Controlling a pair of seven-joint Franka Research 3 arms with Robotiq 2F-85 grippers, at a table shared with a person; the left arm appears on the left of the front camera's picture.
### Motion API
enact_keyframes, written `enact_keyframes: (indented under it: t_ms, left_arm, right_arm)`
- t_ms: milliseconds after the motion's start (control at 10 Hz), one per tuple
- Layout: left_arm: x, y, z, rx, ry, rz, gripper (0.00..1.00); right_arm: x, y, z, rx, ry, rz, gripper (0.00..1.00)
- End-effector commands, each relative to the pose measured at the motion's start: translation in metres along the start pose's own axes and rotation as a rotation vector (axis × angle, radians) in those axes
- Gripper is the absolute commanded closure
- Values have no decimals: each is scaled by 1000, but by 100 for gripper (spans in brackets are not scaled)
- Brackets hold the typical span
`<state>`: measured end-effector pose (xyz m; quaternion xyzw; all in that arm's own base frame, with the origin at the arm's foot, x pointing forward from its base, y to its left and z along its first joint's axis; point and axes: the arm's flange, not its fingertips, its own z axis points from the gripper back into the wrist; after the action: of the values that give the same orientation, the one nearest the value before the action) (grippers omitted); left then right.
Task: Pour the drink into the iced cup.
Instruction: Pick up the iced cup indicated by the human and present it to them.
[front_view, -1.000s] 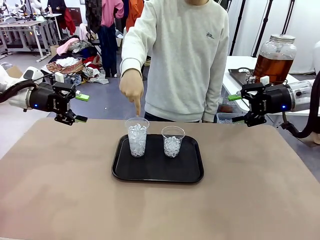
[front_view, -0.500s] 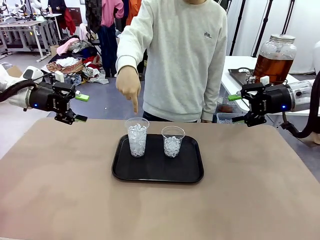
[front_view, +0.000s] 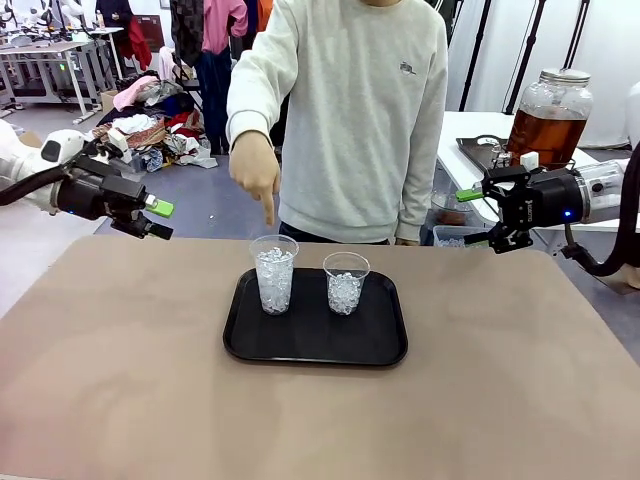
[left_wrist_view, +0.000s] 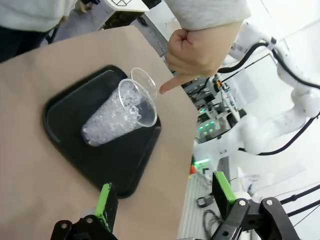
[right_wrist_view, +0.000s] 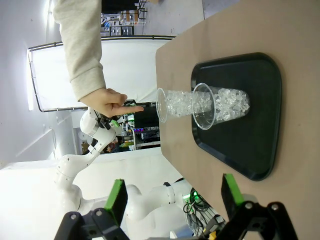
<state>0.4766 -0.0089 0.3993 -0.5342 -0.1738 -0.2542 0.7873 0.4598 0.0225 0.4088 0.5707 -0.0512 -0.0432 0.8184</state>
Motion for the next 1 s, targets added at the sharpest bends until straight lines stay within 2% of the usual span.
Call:
enact_keyframes:
  t_ms: [0,200,300,700,900]
  left_arm:
    - [-4,8,-3,-11,-3,-118,0]
    - [-6,1,-1,20,40,-88,0]
    - [-2,5,-2,2,5,-97,0]
    - [-4,5,-2,4,15,-101,0]
    - [1,19,-5,56,-12,-279,0]
  right_arm:
    - [0,1,0,2,-1,2,0]
    - [0,1,0,2,-1,2,0]
    - [0,1,0,2,-1,2,0]
    - [0,1,0,2,-1,2,0]
    - [0,1,0,2,-1,2,0]
